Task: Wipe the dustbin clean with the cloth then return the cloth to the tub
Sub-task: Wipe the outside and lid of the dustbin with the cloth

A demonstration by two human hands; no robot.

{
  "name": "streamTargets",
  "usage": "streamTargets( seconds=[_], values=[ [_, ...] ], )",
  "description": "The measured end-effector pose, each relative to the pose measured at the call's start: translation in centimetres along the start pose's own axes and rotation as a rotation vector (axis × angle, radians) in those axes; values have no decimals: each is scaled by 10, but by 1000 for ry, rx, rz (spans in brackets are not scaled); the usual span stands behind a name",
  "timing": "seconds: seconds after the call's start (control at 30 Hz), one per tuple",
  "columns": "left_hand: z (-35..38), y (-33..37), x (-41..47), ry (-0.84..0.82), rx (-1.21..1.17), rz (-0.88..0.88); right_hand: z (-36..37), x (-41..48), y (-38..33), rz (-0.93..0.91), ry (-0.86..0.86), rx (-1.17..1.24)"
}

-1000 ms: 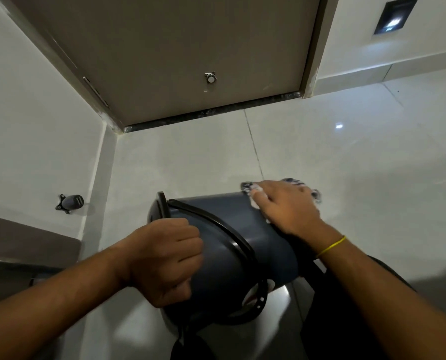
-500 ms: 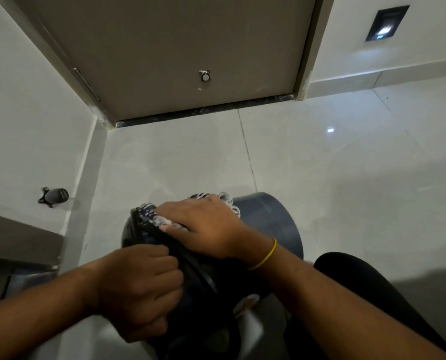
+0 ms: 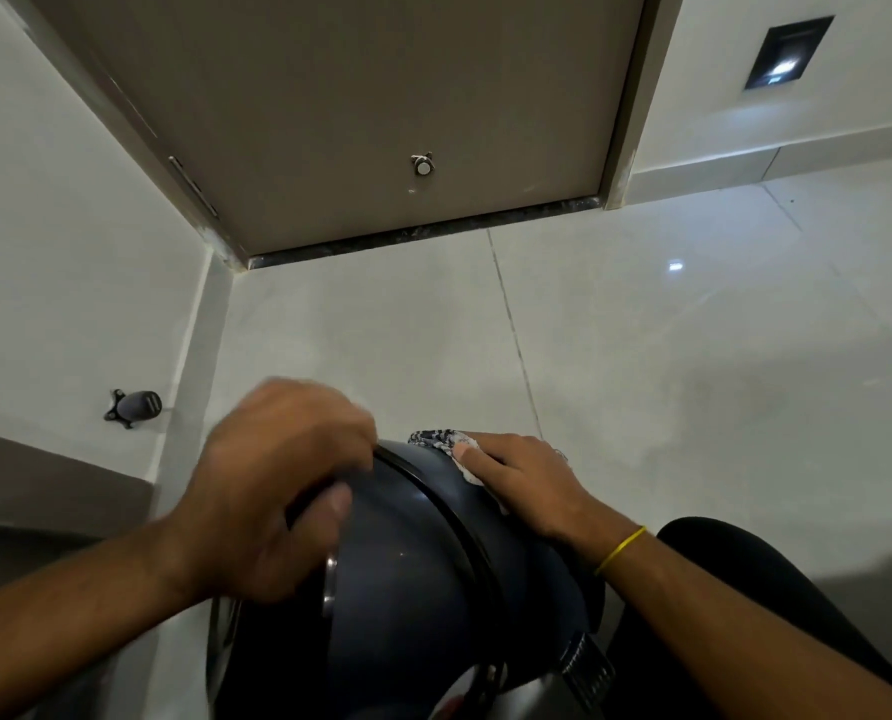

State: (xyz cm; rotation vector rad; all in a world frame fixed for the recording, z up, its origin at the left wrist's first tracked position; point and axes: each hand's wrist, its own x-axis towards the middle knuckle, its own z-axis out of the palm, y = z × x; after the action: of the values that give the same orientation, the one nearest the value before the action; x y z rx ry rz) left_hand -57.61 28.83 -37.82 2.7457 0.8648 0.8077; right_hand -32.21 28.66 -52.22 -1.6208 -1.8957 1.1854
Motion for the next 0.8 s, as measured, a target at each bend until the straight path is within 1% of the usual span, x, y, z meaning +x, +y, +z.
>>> streamTargets(
  seconds=[0.07,0.1,0.2,0.23,0.3,0.33,0.4,0.5,0.53,0.57,0.6,0.63,0.7,0.8],
  values=[
    [2,-15,-4,115,-53,-350,3,-1,7,-2,24,20],
    [5,-23,-5,141,-134,-511,4,-2,10,-4,37,39],
    [14,-54,-11,136,-431,-934,9,-3,18,-41,65,99],
    [18,-63,-15,115,-530,-1026,11,-3,19,-56,69,103],
    [23,-78,-21,91,-719,-1114,12,-4,18,-74,66,92],
    [25,-82,-21,80,-781,-1130,13,-4,17,-79,65,91],
    [26,-85,-18,33,-832,-1144,12,-5,14,-78,72,90],
    [25,-90,-9,-110,-800,-1129,10,-4,17,-87,77,129],
    [23,-91,-9,-154,-787,-1064,11,-4,17,-93,66,155],
    [24,-91,-9,-178,-784,-963,12,-5,17,-97,47,191],
    [25,-90,-11,-183,-789,-868,15,-5,17,-101,20,221],
    [28,-87,-14,-188,-799,-810,18,-6,17,-106,-7,232],
    [39,-80,-19,-224,-799,-767,29,-10,13,-115,-62,202],
    [62,-68,-36,-315,-742,-717,46,-15,8,-79,-153,152]
  ],
)
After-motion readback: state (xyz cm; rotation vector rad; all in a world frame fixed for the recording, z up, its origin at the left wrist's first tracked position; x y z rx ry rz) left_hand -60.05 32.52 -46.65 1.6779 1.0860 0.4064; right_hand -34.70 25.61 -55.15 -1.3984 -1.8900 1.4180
